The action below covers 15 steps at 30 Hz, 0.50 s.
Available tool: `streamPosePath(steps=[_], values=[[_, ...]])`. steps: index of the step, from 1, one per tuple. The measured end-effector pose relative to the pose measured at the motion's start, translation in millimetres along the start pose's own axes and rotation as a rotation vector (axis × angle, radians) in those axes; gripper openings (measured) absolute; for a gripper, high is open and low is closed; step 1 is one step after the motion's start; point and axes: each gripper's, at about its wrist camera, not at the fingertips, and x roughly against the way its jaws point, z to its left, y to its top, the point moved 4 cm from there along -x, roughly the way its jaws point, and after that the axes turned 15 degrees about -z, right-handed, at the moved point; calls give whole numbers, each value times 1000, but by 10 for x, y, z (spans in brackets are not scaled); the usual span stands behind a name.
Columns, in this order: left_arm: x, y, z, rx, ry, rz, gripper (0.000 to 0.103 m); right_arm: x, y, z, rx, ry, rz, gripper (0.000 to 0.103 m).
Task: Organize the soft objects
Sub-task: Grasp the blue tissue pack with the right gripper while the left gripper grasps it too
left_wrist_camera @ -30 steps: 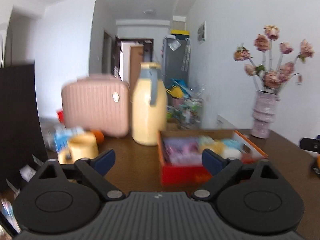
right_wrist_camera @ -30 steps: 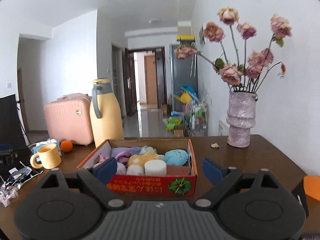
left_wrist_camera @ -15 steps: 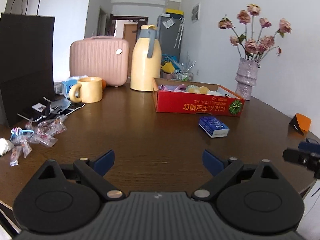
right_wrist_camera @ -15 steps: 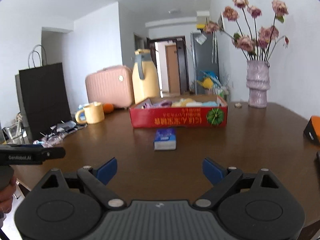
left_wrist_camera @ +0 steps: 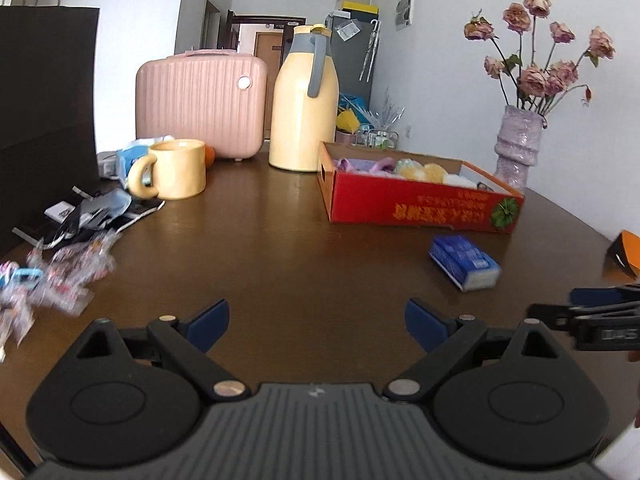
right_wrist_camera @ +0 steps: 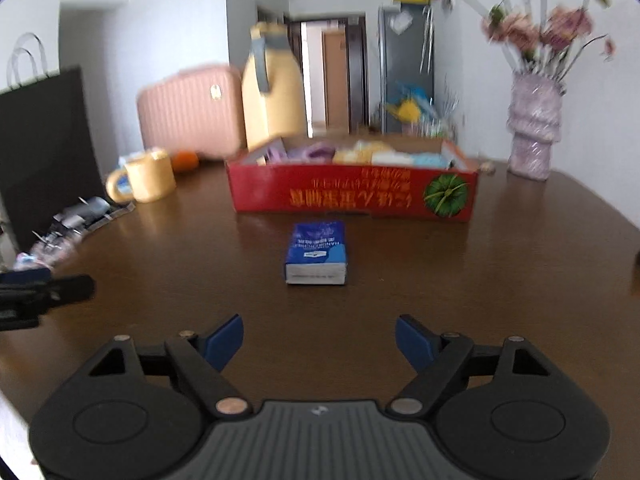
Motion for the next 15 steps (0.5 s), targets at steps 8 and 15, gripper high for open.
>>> streamPosePath(steps=[8,15], values=[[-508,184,-43,-37,-22,-15,97,-994,147,133,85,-1,78,52],[-645,112,-99,-29,-49,15,97,-663,-64,382,270,248,58,53]])
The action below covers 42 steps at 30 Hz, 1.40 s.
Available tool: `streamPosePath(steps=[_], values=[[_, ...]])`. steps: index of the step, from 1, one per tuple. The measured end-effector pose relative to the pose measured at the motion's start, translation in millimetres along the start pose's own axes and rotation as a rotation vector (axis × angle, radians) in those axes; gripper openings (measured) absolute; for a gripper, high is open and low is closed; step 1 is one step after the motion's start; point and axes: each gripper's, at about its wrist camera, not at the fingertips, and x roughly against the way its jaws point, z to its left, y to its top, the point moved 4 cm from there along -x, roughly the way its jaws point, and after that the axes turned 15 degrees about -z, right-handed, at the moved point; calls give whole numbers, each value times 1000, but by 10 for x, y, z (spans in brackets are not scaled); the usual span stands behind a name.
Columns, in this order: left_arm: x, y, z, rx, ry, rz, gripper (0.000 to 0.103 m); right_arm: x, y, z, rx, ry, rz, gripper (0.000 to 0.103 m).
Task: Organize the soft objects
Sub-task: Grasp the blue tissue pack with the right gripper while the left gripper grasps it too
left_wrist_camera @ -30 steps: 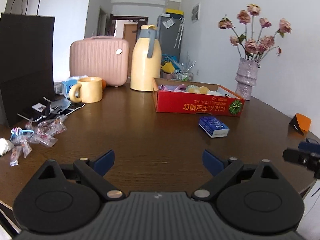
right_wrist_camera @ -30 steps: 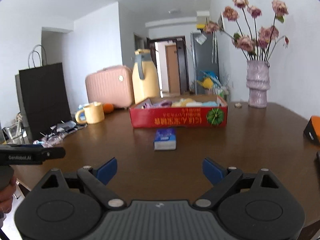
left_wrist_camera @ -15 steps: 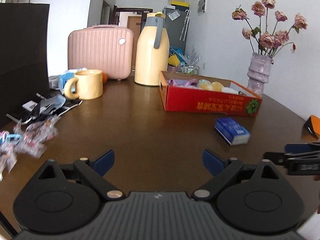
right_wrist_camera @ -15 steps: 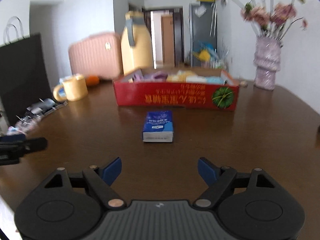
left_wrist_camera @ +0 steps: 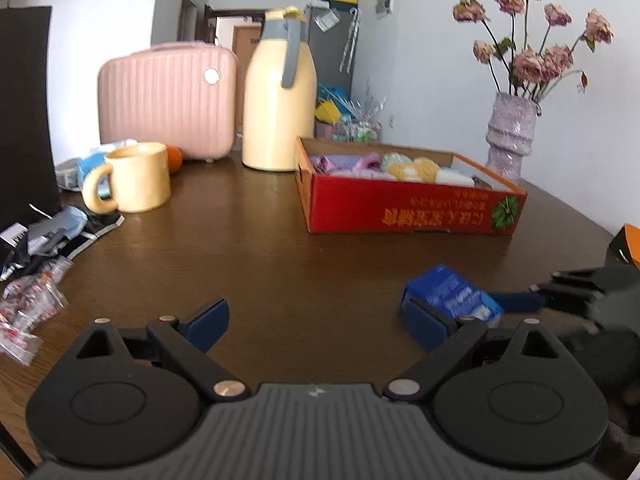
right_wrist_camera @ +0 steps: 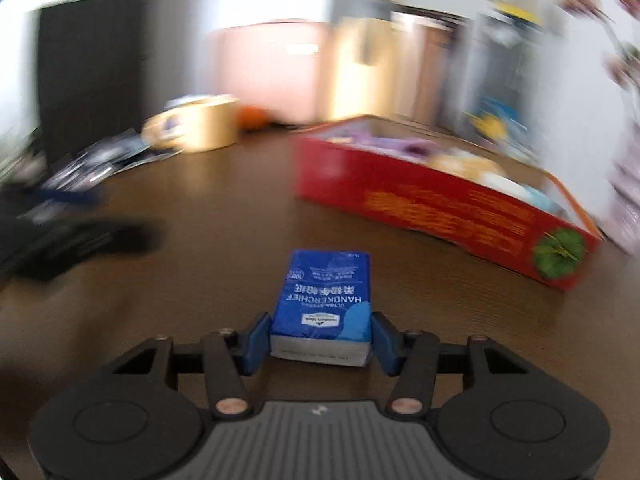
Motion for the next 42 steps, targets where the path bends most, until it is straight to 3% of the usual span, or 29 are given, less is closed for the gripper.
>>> streamPosePath(steps=[1,2,4,8,10,12,15,18,19,24,29,34,42], values=[[-18,-23,-12,0,-7,12,97,70,-38,16,16,-5,6,59],[-36,-42,-28,1,-13,24,97,172,-79,-19,15,-45,-4,73],[-52,-68,-77,6,-39,35,96,308,-149,-149,3,-143,-16,87],[-129,-101,-230,71,-129,75,82,519,-175,-467,-152,-189,-41,68],[-184,-87,-316,114,-166,84,70,583,-131,-588,-250,-185,-70,68],[-260,-78,-396,140,-203,95,51,583,-117,-661,-357,-135,-110,65],[-445,-147,-439,191,-199,168,25,439,-90,-675,-482,-86,-105,53],[-524,-204,-406,306,-235,233,18,298,-68,-568,-491,-96,-105,36],[-515,-204,-399,324,-240,244,18,258,-84,-532,-512,-96,-100,29],[-299,-263,-436,350,-221,256,18,344,-164,-388,-542,-96,-85,27],[59,-320,-545,351,-221,280,18,768,-264,-185,-454,-101,-65,27],[438,-424,-720,319,-264,277,27,1172,-424,-117,-513,-107,-68,27],[480,-443,-809,315,-236,286,24,1319,-434,-10,-461,-123,-82,26]])
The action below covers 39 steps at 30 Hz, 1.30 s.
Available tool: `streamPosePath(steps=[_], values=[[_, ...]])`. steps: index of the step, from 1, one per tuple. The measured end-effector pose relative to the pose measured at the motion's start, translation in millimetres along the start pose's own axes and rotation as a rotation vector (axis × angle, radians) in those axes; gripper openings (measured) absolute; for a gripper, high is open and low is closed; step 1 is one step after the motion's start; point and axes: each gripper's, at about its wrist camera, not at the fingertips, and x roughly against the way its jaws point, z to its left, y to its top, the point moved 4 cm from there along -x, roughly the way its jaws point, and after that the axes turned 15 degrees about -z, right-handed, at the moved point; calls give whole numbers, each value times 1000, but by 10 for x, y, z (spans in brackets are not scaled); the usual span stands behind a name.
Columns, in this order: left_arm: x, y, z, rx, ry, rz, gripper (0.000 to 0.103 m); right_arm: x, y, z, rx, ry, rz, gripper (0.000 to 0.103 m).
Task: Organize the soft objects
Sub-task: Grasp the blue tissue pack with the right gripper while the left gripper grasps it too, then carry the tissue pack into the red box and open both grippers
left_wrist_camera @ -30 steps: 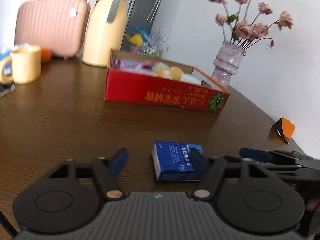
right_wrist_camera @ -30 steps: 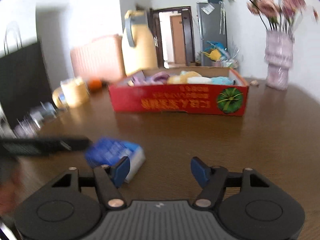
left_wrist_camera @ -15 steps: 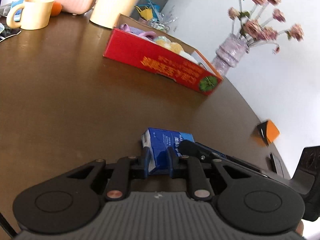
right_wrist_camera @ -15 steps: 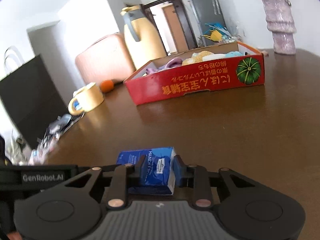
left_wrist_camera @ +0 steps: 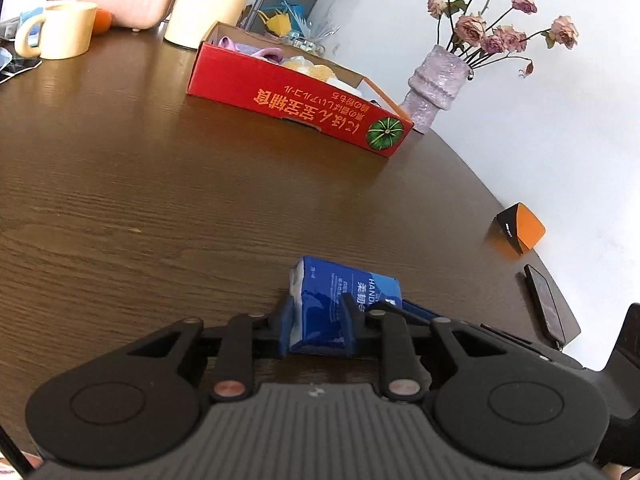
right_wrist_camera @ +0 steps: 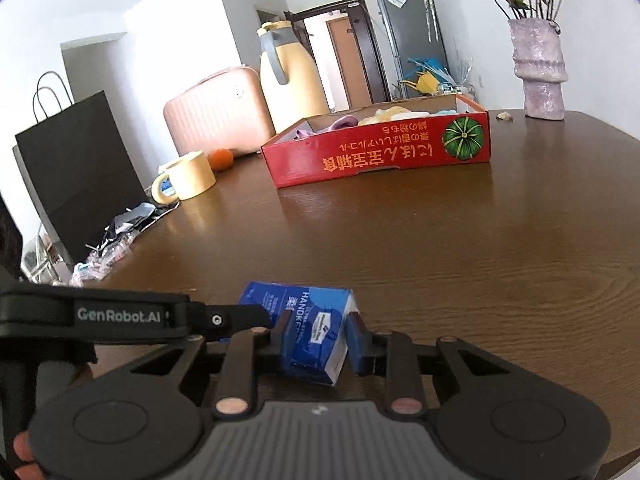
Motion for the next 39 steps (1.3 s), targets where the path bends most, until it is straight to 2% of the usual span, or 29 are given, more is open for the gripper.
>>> streamPosePath(steps=[3,6,9,11,13,16,20,23,26,29,32,34,36,39], values=[[23,-7,-34,-5,-1,-9,24,39,45,-2,-3,-2,-14,26],[47,113,-128,-26,-12,-63,24,51,248,22,22,-10,-82,26],[-14,465,-322,-73,-56,-151,24,-49,697,-55,41,-18,-191,26],[-157,835,-475,-87,-93,-203,24,-217,1087,-171,48,-17,-262,26],[-392,1260,-617,-116,-129,-252,24,-505,1503,-356,27,-12,-298,26],[-908,1885,-771,-135,-159,-280,24,-1027,2042,-655,-36,-5,-305,25],[-1746,2459,-843,-111,-161,-235,23,-1785,2480,-1074,-82,-51,-272,24],[-2448,2676,-794,-90,-152,-159,23,-2344,2552,-1340,-82,-111,-213,24],[-3061,2679,-662,-73,-119,-72,23,-2798,2441,-1537,-87,-155,-145,24],[-3477,2579,-539,-84,-85,-9,24,-3077,2279,-1636,-75,-192,-107,25],[-3747,2484,-428,-126,-28,19,27,-3324,2125,-1714,-45,-243,-66,25],[-3820,2453,-369,-124,-18,47,29,-3347,2089,-1728,-50,-253,-67,25],[-3758,2452,-347,-126,-32,40,30,-3307,2101,-1716,-32,-270,-68,26],[-3606,2477,-371,-195,-30,15,30,-3185,2192,-1670,-18,-274,-81,26]])
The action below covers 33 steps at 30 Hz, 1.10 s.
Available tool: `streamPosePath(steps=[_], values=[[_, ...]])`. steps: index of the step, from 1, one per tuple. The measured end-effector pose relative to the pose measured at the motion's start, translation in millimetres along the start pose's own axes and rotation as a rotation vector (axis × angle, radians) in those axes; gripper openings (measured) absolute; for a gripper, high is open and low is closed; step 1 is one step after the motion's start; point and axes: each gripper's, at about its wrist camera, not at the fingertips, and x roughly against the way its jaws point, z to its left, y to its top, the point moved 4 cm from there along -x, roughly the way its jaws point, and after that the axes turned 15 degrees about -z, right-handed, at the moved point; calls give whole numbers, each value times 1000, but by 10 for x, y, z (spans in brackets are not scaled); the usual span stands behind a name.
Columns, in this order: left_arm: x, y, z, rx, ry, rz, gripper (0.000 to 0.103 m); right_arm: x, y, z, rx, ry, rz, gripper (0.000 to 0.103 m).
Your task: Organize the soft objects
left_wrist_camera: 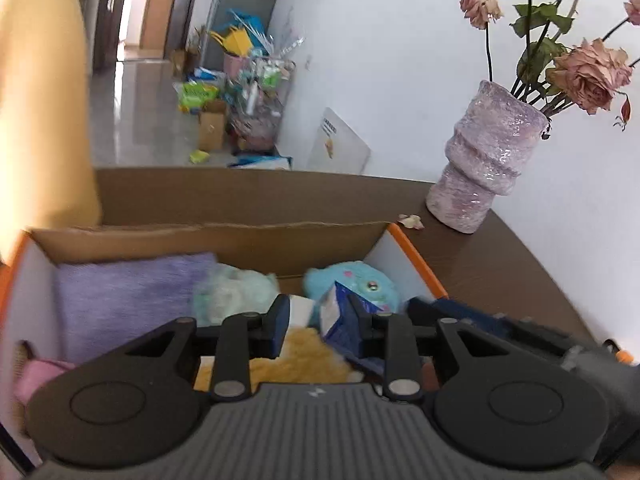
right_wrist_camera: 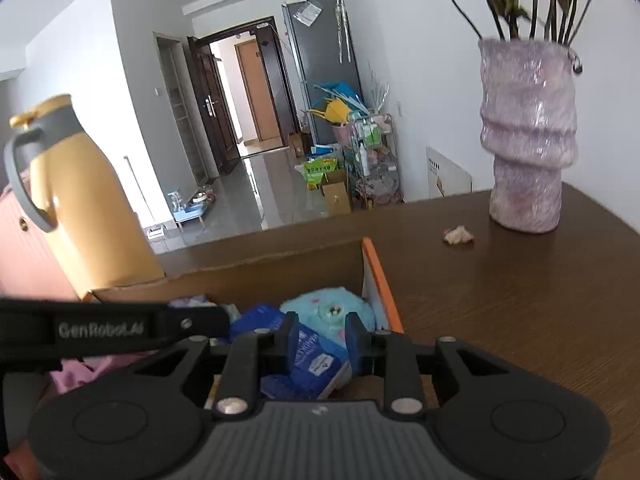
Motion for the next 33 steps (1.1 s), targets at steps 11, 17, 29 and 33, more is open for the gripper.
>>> streamPosePath(steps=[11,17,29,33], values=[[1317,436,269,-128,233,-179,80,1114,742,136,216,24,-120,73],[2238,322,497,-203,415,-390,101,1630,650,216,266,67,-256,91],[2994,136,350,-262,455,-552,103,2173,623,562,290,52,-358,94],[3163,62,362,-242,455,-562,103,2371,547,554,260,53,-370,94]])
